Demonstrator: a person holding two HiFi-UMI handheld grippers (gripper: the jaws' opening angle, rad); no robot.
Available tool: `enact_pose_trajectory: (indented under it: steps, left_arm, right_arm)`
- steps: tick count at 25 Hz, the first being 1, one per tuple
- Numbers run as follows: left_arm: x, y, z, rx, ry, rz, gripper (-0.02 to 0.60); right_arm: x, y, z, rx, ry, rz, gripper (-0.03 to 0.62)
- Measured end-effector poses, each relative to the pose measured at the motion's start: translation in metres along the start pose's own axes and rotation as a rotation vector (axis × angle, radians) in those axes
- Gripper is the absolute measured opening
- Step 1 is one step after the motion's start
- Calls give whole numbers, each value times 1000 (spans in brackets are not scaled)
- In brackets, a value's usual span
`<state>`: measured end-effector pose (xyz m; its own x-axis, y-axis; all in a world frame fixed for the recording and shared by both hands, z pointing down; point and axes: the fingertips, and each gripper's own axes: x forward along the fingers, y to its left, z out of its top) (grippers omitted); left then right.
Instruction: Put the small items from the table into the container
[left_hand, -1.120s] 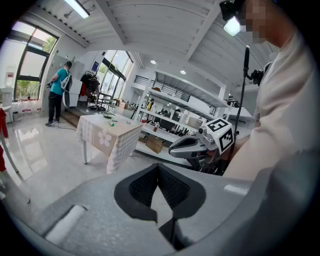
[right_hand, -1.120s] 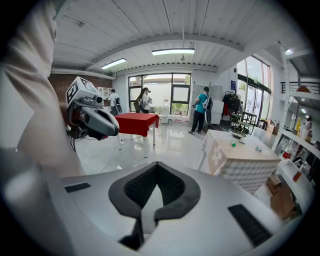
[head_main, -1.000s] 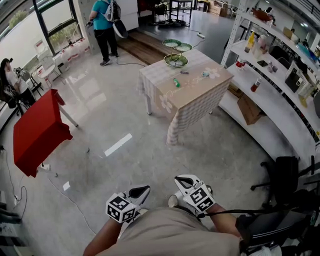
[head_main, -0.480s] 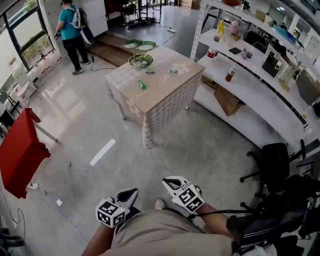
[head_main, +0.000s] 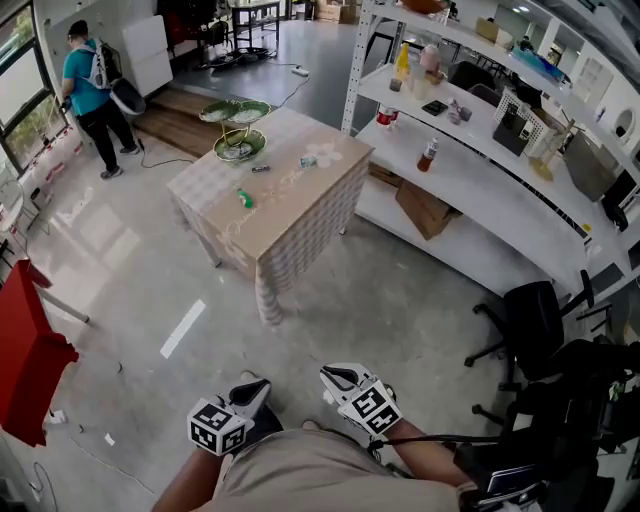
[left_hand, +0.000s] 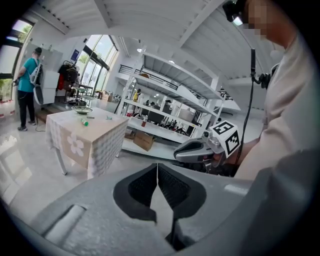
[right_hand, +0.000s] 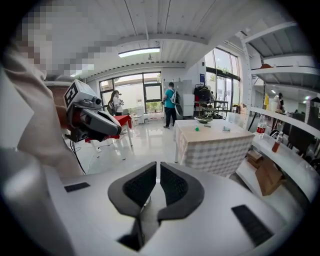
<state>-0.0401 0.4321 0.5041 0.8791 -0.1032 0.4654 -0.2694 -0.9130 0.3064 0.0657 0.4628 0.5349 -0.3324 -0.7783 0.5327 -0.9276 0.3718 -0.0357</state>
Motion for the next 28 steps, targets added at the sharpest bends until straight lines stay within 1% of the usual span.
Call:
enact_pose_trajectory:
  steps: [3,7,9,11,14,17,21,24,28]
  left_arm:
    - [14,27,19,33,-3,-59,9]
    - [18,69,49,69,8,-139,9]
    - [12,89,64,88,5,-162,9]
    - [5,110,75,86,0,-161,9]
    - [-3,148,84,79,3,-153,9]
    - [-7,186,87,95,13,-160,9]
    - [-9,223,94,110,24,-164,9]
    - [-15,245,100,87,8,-148,9]
    - [-22,272,102,48,-11,-105,9]
  right_arm:
    - [20,-16,8,26,28,-41,21]
    - [50,-33,44,46,26,-98,25]
    - [68,-37,62,52,22,-118,25]
    - [86,-40,78,54,17,-126,25]
    - [123,-41,101,55,15,-113,25]
    - [161,-42,122,36,23,-105,25]
    - [195,-51,147,20,26,-115,25]
    - [217,-56,157,-1,48,-99,25]
    - [250,-72,168,-3,63,-75,35]
